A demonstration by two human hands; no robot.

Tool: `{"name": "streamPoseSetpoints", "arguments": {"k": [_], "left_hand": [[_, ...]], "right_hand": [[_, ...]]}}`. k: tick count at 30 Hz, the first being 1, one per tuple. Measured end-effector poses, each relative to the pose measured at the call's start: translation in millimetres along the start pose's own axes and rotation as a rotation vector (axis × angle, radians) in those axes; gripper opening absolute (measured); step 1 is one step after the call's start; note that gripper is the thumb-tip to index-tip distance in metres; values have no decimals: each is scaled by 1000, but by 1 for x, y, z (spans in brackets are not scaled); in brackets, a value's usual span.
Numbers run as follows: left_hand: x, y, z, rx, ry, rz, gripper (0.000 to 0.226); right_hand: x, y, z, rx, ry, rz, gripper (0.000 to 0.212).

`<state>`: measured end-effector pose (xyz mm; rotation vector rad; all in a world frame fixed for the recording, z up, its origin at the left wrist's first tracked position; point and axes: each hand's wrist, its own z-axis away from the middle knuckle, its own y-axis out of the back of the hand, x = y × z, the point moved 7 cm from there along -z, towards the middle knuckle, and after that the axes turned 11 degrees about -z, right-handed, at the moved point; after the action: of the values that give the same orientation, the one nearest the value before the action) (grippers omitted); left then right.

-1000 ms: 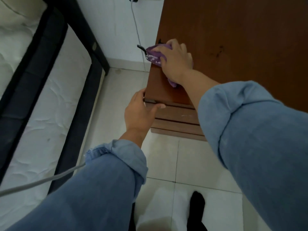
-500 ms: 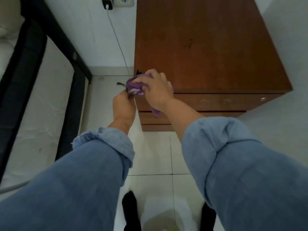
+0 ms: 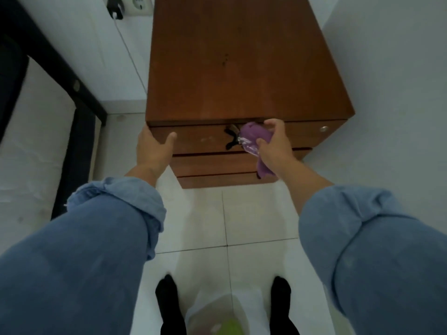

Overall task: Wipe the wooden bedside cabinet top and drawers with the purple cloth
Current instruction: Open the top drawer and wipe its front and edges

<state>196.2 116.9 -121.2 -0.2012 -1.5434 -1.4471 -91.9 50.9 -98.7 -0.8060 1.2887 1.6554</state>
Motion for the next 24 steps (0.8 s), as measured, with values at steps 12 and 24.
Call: {"name": "streamPoseSetpoints", "arguments": {"k": [12, 24], "left_hand": [[-6, -25, -1, 301, 87, -51, 117], [-2, -35, -5, 317, 194, -45, 132]], "right_hand": [[70, 128, -55, 190, -319, -75, 98], [72, 142, -72, 223, -246, -303, 86]]}}
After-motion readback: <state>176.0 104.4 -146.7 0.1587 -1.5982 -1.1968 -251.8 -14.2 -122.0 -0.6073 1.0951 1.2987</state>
